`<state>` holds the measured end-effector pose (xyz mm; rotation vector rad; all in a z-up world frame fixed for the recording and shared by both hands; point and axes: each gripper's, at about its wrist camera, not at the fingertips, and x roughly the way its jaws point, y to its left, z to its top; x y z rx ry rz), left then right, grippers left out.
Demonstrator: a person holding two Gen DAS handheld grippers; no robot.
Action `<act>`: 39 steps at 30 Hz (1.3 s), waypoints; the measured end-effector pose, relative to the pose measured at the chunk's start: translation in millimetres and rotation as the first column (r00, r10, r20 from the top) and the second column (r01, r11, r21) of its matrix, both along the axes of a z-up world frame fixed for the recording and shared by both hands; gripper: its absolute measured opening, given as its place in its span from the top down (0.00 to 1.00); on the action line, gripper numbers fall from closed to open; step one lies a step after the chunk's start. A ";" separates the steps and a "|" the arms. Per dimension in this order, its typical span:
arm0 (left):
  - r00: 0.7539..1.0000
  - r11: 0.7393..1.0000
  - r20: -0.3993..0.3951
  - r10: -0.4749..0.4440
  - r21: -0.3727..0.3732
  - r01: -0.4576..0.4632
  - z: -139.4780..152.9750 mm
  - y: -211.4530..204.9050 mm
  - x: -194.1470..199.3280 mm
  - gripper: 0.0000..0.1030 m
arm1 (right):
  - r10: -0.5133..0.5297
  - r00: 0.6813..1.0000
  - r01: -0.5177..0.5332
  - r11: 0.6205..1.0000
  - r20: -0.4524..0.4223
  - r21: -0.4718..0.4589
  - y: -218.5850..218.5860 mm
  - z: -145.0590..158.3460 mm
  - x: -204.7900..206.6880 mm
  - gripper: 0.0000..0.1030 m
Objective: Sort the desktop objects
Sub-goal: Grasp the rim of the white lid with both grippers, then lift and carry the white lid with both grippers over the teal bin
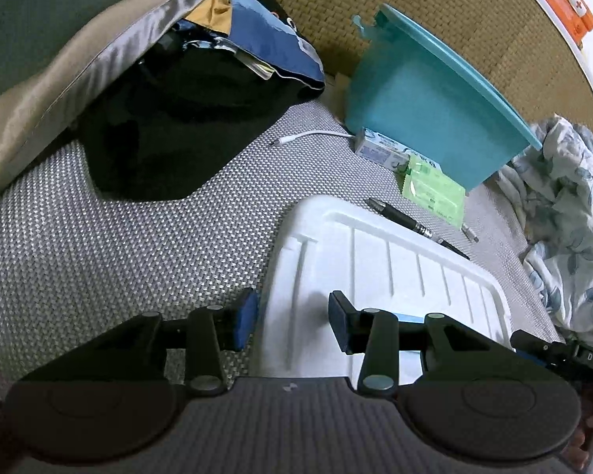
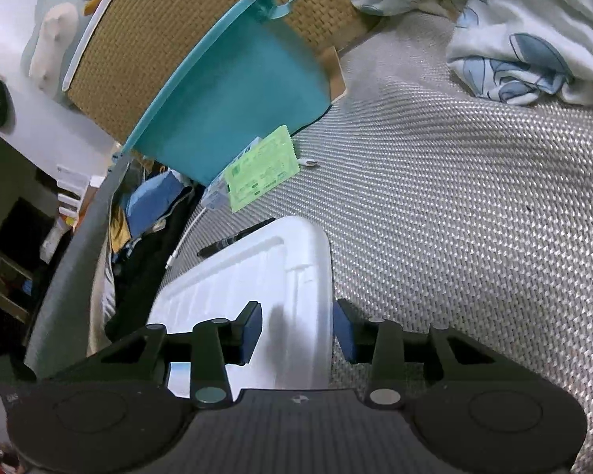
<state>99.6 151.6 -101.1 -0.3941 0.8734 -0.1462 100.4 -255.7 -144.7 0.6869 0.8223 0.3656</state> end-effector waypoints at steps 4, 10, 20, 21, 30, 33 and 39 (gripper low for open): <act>1.000 0.998 0.024 -0.014 0.068 0.012 1.7 -8.6 -2.6 0.59 | 0.028 0.998 -0.024 0.997 0.048 -0.078 9.8 3.2 -3.8 0.56; 0.999 0.997 0.034 -0.016 0.082 0.013 2.1 -10.8 -4.1 0.59 | 0.054 0.994 -0.034 0.976 0.092 -0.213 23.1 8.3 -7.8 0.67; 0.996 0.995 0.080 -0.023 0.103 0.015 8.1 -15.6 -10.6 0.59 | 0.037 0.993 -0.009 0.974 0.116 -0.226 21.8 11.2 -10.0 0.68; 0.996 0.995 0.087 -0.022 0.104 0.013 9.2 -15.8 -11.4 0.59 | 0.034 0.992 -0.007 0.975 0.118 -0.222 21.1 11.6 -10.1 0.68; 0.991 0.996 0.131 -0.017 0.092 0.005 18.5 -18.0 -16.3 0.59 | 0.007 0.984 0.027 0.982 0.176 -0.188 17.3 22.7 -12.4 0.67; 0.989 0.996 0.145 -0.012 0.089 -0.001 22.3 -19.0 -17.2 0.59 | -0.001 0.984 0.034 0.983 0.179 -0.183 16.3 25.2 -11.5 0.67; 0.984 0.997 0.180 0.009 0.070 -0.022 34.4 -20.6 -16.3 0.59 | 0.002 0.978 0.039 0.981 0.210 -0.192 16.3 37.6 -9.1 0.67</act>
